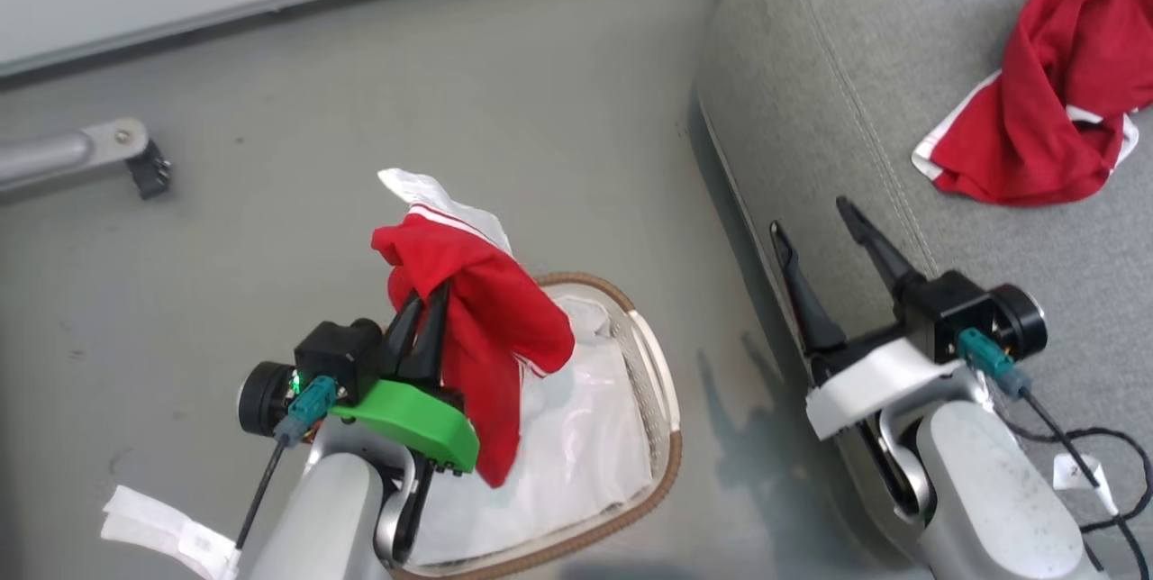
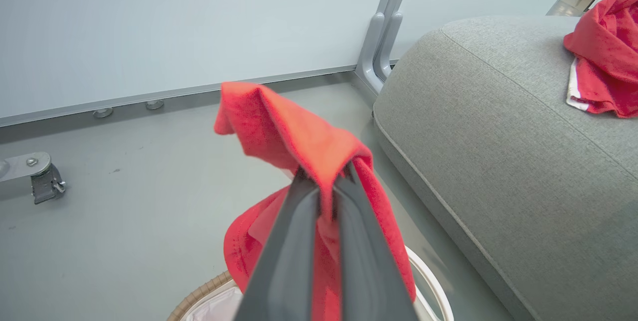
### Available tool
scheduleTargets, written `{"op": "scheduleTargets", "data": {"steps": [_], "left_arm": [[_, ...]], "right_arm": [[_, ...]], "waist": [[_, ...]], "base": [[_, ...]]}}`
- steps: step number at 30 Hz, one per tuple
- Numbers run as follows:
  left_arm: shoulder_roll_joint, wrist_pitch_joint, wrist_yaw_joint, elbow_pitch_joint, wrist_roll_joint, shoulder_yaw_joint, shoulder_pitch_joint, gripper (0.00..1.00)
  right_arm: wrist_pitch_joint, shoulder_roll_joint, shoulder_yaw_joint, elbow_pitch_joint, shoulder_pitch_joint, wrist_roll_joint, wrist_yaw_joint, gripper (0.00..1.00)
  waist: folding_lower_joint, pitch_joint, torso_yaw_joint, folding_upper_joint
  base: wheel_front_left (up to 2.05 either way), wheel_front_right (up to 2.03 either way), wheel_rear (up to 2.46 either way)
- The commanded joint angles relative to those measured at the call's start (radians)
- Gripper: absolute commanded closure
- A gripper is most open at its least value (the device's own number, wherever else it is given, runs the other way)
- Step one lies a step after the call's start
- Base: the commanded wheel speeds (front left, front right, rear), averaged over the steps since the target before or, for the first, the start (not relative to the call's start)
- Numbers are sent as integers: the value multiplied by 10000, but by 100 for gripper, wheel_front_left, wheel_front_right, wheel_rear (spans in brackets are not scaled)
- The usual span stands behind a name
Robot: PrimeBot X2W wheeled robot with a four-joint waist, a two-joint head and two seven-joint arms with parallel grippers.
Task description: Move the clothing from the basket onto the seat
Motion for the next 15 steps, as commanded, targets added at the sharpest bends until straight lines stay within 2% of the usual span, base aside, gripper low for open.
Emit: {"op": "scheduleTargets", "data": {"steps": [1,10,15], "left_arm": [[-42,-9,-20,-325,156,77,177,100],[-91,-7,-20,-2212,503,157,180,100],[-97,-7,-20,-2677,607,49,-40,100]], "right_arm": [[-21,-46,20,87,324,34,-14,0],[-21,95,183,388,1196,107,-14,0],[-21,135,476,415,1380,38,-14,0]], "waist": [[1,-1208,881,0],[1,-2177,938,0],[1,-2379,971,0]], "base": [[0,0,0],[0,0,0],[0,0,0]]}}
